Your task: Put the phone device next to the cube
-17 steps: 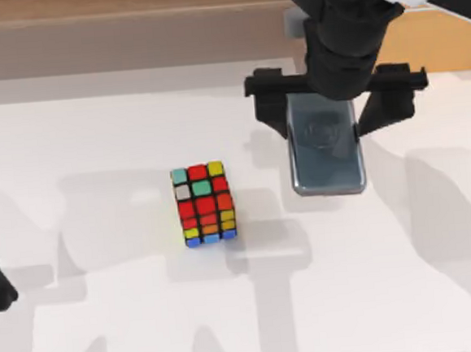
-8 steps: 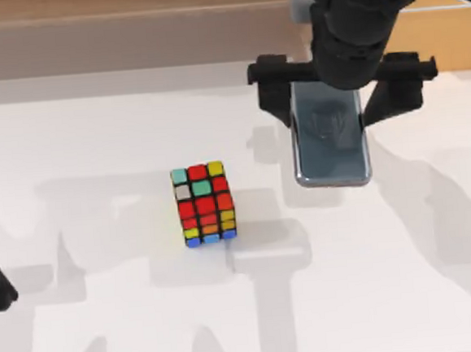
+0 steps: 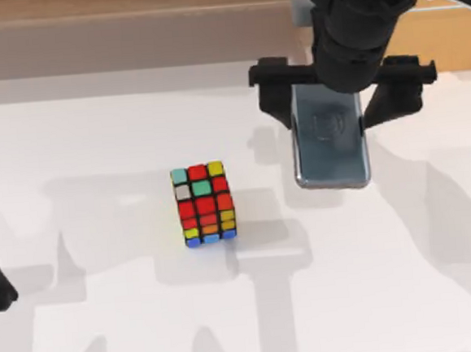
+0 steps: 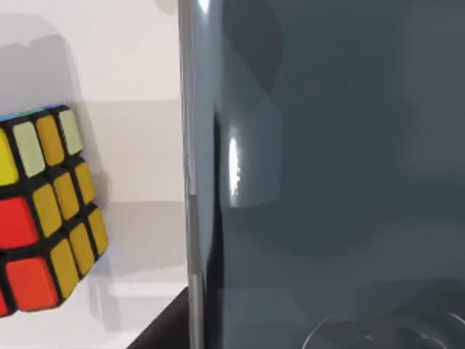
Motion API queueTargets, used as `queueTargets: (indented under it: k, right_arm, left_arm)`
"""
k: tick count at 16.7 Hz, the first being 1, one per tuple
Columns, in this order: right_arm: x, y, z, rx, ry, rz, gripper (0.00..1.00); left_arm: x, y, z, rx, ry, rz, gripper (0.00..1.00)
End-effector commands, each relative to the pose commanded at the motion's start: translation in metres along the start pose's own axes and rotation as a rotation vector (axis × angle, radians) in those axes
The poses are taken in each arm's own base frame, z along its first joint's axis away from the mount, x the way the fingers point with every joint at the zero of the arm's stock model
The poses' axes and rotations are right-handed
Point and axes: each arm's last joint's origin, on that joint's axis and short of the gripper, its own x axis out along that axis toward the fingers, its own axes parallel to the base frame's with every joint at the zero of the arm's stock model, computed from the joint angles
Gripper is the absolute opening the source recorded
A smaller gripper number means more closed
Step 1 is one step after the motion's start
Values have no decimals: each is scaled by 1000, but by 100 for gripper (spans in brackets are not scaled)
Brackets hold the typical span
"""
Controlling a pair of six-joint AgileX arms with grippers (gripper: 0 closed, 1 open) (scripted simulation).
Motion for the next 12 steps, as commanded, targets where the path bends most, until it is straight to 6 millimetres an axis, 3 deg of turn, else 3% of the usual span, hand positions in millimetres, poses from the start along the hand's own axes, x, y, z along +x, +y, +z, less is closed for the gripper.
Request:
queueTargets:
  k: [5,12]
  right_arm:
    - [17,2,1,-10,9,-1,0]
    - [62,3,1,-26,64,-29,0]
  left_arm:
    - [0,0,0,0,0,0,100]
    - [0,0,0,0,0,0,100]
